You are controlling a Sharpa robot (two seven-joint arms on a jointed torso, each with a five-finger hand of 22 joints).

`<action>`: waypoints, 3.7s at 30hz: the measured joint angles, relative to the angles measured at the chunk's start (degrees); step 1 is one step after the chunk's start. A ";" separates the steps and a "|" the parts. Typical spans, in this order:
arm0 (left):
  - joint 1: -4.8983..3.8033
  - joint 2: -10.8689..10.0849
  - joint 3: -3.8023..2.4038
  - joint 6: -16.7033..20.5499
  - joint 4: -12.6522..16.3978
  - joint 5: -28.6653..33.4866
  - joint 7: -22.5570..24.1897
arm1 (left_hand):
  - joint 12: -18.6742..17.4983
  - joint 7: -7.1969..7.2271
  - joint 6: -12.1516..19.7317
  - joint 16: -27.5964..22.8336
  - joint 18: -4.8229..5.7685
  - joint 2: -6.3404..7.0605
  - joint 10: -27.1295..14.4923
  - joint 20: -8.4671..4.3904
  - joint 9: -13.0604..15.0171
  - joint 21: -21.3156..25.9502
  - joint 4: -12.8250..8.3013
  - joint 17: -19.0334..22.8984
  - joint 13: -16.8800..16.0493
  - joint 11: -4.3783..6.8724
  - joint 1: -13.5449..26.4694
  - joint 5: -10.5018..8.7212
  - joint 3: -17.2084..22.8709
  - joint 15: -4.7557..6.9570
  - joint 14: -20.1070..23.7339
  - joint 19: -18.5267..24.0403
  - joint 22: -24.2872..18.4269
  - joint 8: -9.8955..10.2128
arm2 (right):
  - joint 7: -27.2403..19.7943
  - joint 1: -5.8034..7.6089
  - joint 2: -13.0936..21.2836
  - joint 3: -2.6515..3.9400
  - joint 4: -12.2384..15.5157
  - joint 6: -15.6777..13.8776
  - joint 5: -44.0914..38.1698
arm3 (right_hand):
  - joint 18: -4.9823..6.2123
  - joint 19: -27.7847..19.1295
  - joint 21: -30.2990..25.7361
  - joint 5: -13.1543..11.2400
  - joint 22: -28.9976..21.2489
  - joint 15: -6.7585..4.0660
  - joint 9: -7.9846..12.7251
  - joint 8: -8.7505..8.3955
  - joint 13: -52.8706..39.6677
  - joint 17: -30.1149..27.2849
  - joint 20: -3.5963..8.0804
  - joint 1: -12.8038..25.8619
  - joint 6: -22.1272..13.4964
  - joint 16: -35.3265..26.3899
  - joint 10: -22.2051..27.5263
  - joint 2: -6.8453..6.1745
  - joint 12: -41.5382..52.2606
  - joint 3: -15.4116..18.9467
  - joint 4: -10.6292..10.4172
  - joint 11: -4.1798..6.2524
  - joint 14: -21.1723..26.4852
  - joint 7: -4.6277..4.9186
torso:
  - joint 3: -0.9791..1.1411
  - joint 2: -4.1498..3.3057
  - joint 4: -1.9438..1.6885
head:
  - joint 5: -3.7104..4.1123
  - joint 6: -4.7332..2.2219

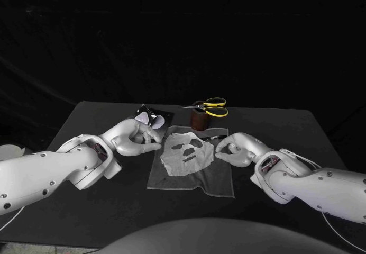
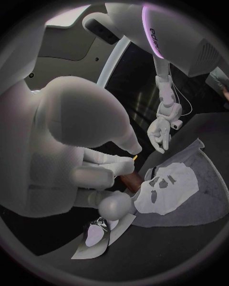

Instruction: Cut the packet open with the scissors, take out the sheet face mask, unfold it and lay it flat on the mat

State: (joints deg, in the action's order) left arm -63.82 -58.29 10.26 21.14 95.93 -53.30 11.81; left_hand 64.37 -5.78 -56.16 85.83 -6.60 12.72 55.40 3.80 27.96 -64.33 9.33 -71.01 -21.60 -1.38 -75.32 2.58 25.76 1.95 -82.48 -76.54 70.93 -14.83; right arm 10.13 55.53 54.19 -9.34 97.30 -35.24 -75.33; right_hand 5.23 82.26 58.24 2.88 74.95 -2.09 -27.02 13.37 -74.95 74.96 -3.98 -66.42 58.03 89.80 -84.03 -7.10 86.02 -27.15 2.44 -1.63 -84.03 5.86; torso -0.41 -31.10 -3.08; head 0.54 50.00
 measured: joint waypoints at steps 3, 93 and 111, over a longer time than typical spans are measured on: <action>0.49 0.00 0.13 0.24 0.44 -1.88 -3.14 | 4.00 0.95 -1.39 1.32 0.91 -0.30 4.48 -0.65 1.27 -4.56 2.12 -3.31 -7.28 0.66 0.49 0.00 -1.22 0.71 -1.32 -2.67 3.17 -0.96 | 1.88 -0.21 0.19 -0.02 0.65 0.65 0.88 | 0.00 0.00 0.44 0.00 -0.01 0.00 0.14 -0.31 0.00 0.00 0.00 0.76 0.00 0.00 0.00 -0.21 0.26 0.70 -0.70 0.00 0.00 0.00 | 0.03 0.04 -0.02 | -0.10 0.00; 1.18 2.66 2.59 -2.67 -1.73 -5.93 -13.78 | 8.34 0.71 -0.87 1.51 0.92 -0.83 8.71 -1.24 2.67 -7.02 -0.87 -3.93 -19.75 0.74 -7.63 0.00 1.61 0.90 -1.47 -3.41 4.02 -0.57 | 13.75 -2.89 -9.17 -0.15 -8.24 1.44 -15.84 | -0.02 0.53 1.33 -0.11 -0.02 -1.13 -0.28 0.40 0.05 0.00 0.93 -7.86 6.11 0.00 0.07 2.82 0.62 -1.71 3.27 1.30 0.08 -1.41 | 0.07 0.08 -0.07 | 0.60 0.00; 1.18 2.49 2.59 -3.10 -1.78 -5.47 -13.64 | 8.34 0.71 -0.87 1.48 0.92 -0.83 8.69 -1.24 2.66 -7.01 -0.87 -3.93 -19.05 0.73 -7.63 0.00 1.60 0.90 -1.47 -3.41 4.01 -0.57 | 13.33 -2.91 -6.32 -0.16 -5.96 -0.29 -16.62 | -0.02 0.84 2.45 -0.25 -0.01 -1.63 -1.01 1.86 0.00 -0.06 1.65 -6.71 6.10 -0.06 0.00 3.32 2.78 -2.97 2.16 2.04 0.00 -2.07 | 0.05 0.14 -0.05 | 0.60 0.00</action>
State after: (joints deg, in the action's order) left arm -62.64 -55.80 12.85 18.03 94.16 -58.77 -1.82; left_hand 72.70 -5.07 -57.04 87.31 -5.68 11.90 64.10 2.57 30.62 -71.34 8.46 -74.94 -40.65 -0.65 -82.95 2.58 27.36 2.85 -83.95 -79.95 74.94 -15.40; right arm 23.46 52.62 47.87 -9.50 91.34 -35.53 -91.95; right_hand 5.22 83.10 60.68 2.63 74.94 -3.72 -28.02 15.22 -74.95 74.90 -2.34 -73.12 64.13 89.74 -84.03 -3.77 88.80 -30.12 4.59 0.41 -84.03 3.79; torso -0.36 -30.95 -3.14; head 1.14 50.00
